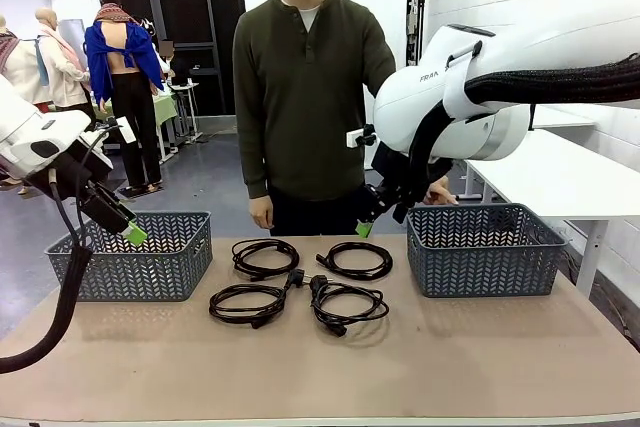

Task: Organize the cables according to human instructions.
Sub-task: Pick up a bundle of cables and place it in the basket indicated by the human.

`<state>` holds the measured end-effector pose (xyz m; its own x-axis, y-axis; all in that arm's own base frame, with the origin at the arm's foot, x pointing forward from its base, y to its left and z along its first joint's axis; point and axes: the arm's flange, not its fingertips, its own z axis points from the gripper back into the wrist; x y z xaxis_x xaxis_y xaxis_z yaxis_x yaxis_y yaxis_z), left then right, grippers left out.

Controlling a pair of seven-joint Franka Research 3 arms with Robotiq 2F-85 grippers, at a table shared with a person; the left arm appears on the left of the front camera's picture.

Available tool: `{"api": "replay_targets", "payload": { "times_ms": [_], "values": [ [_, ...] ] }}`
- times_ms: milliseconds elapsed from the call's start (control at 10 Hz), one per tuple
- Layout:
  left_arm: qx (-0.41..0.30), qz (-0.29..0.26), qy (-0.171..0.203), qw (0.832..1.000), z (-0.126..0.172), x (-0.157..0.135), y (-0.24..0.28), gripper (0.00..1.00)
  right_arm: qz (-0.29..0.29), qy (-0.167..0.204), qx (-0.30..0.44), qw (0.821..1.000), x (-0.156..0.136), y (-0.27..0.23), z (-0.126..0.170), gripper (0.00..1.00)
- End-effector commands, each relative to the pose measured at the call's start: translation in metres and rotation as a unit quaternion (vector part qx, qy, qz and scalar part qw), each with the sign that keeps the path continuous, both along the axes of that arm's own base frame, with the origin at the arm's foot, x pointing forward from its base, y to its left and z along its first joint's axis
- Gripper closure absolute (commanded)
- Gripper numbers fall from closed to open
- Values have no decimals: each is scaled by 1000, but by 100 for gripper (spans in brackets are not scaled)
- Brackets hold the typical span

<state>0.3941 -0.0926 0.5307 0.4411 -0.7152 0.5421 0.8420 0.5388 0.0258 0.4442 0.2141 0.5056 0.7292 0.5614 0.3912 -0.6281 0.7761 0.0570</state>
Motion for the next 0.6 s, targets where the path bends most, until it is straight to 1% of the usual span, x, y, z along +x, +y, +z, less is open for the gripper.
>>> {"api": "replay_targets", "payload": {
  "times_ms": [0,200,500],
  "values": [
    [-9,-6,0,1000,0,2,2,0,-22,19,4,1000,10,10,-8,0],
    [-9,-6,0,1000,0,2,2,0,-29,59,-4,998,32,37,-29,0],
    [-9,-6,0,1000,0,2,2,0,-57,93,19,994,52,57,-58,0]
  ]
}}
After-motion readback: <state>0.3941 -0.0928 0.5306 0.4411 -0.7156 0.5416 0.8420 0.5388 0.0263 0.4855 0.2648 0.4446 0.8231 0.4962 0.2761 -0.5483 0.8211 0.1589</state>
